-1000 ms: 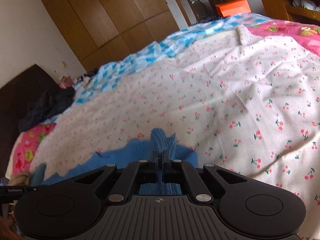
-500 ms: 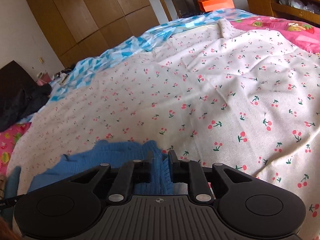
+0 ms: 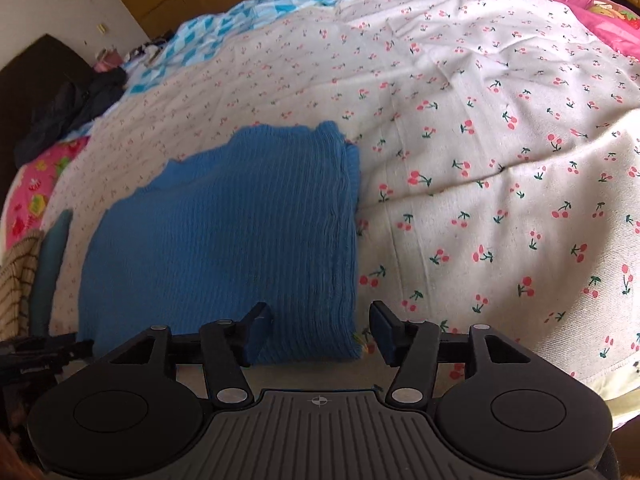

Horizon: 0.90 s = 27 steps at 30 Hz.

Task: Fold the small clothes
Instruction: 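Press the folded sweater flat with both grippers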

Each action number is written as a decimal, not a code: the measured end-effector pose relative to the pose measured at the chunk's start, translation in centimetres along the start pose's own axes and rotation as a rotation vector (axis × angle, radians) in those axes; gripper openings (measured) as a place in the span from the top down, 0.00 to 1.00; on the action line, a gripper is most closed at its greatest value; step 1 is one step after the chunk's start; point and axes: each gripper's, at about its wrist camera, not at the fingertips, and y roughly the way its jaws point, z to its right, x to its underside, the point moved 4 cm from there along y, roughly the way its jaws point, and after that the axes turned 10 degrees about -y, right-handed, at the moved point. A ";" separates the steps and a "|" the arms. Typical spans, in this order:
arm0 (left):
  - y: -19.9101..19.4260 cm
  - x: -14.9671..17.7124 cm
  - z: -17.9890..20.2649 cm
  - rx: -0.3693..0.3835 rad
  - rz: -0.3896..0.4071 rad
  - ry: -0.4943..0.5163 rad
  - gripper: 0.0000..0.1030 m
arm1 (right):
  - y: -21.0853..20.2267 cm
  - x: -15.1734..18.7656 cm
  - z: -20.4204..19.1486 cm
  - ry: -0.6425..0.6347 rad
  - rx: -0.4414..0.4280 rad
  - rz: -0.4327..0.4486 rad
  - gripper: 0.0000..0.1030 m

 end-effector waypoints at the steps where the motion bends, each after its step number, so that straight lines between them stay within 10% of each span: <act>1: 0.0 -0.2 -0.2 -0.007 -0.007 0.004 0.68 | 0.4 0.1 0.2 -0.009 0.002 -0.035 0.68; 2: -0.1 -0.3 -0.3 -0.018 -0.012 0.009 0.69 | 0.8 0.3 0.4 -0.017 -0.001 -0.069 0.85; 4: -0.3 -0.5 -0.7 -0.045 -0.018 0.019 0.73 | 0.8 0.3 0.7 -0.051 0.011 -0.097 0.88; 13: 0.2 -0.5 -0.6 -0.093 -0.040 0.052 0.73 | 1.8 -0.2 0.3 -0.091 0.047 -0.160 0.78; 21: -4.3 -1.3 -2.0 -0.052 0.056 -0.008 0.69 | -3.6 -2.7 -1.2 -0.166 0.112 0.038 0.60; 27: -3.5 -4.8 2.1 0.116 0.155 -0.011 0.69 | 0.6 -7.5 -6.2 -0.248 -0.053 0.146 0.60</act>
